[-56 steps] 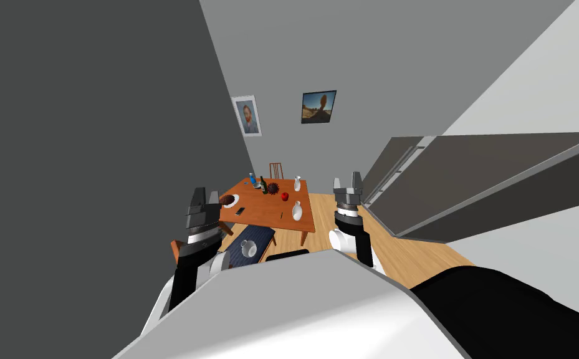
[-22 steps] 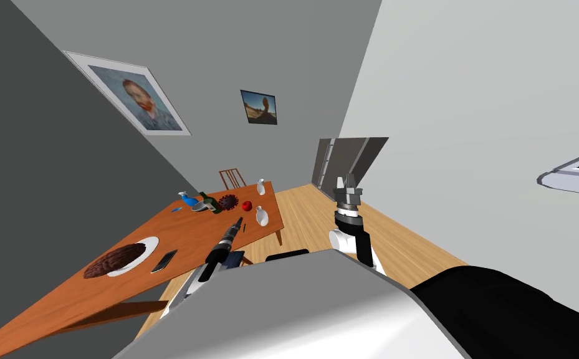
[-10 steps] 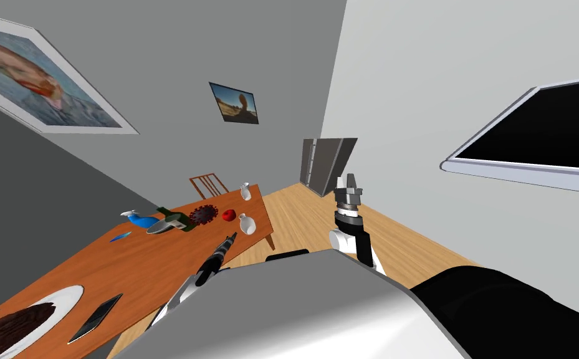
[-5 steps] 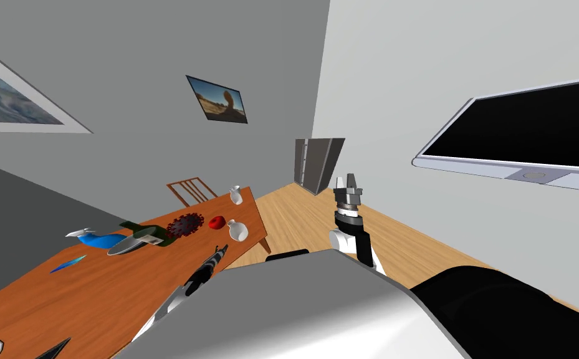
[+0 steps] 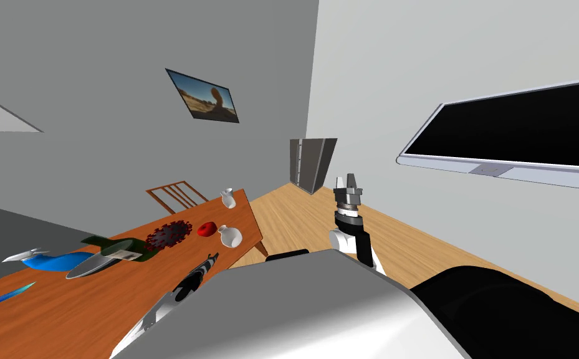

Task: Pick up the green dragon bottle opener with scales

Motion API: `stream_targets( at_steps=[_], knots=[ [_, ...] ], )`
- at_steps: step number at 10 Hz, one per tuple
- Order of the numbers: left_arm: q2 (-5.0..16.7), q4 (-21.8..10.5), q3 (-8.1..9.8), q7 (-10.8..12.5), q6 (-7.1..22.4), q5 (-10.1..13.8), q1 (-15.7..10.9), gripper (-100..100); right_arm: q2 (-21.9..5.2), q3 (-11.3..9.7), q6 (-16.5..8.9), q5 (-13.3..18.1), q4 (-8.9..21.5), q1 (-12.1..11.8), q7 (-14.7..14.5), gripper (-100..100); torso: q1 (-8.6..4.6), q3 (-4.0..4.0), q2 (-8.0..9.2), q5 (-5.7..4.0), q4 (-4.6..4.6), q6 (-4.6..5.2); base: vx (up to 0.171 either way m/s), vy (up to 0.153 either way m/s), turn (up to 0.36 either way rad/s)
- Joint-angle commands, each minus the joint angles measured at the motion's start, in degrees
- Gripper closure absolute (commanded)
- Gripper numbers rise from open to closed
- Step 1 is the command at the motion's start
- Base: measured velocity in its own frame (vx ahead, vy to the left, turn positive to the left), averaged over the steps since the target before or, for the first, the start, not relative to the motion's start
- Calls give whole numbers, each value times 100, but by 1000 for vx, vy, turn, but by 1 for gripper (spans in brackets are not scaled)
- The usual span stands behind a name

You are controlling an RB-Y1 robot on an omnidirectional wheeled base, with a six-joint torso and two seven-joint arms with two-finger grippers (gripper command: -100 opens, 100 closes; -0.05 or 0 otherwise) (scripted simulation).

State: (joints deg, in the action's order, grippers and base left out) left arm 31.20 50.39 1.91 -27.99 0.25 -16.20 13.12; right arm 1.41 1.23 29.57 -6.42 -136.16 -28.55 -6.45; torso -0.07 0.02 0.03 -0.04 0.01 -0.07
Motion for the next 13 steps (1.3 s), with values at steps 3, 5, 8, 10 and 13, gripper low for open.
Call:
stream_targets(
  at_steps=[3, 5, 8, 10, 13],
  knots=[
    [33, -143, 33, -58, 44, -38, -31, -100, 0, 0, 0, 0, 0, 0, 0, 0, 5, 2, 4, 2, 0, -2, 5, -11, -25],
    [-156, -282, 161, -203, -35, -208, -147, -100, 0, 0, 0, 0, 0, 0, 0, 0, 9, 3, 6, 3, 1, -2, 14, 18, 58],
    [-297, -380, 263, -297, -89, -332, -223, -100, -1, 1, 0, 0, 0, -1, 0, 0, 37, -10, -18, 9, -4, -2, 51, 57, 61],
    [-307, -393, 272, -316, -102, -342, -233, 100, 0, 1, 0, 0, 0, 0, 0, 0, 16, 0, 1, 4, 0, -2, 3, 3, -2],
    [-307, -400, 277, -309, -87, -338, -228, 100, 0, 1, 0, 0, 0, 0, 0, 0, 17, 9, 13, 8, 5, 3, 0, 1, 5]
  ],
)
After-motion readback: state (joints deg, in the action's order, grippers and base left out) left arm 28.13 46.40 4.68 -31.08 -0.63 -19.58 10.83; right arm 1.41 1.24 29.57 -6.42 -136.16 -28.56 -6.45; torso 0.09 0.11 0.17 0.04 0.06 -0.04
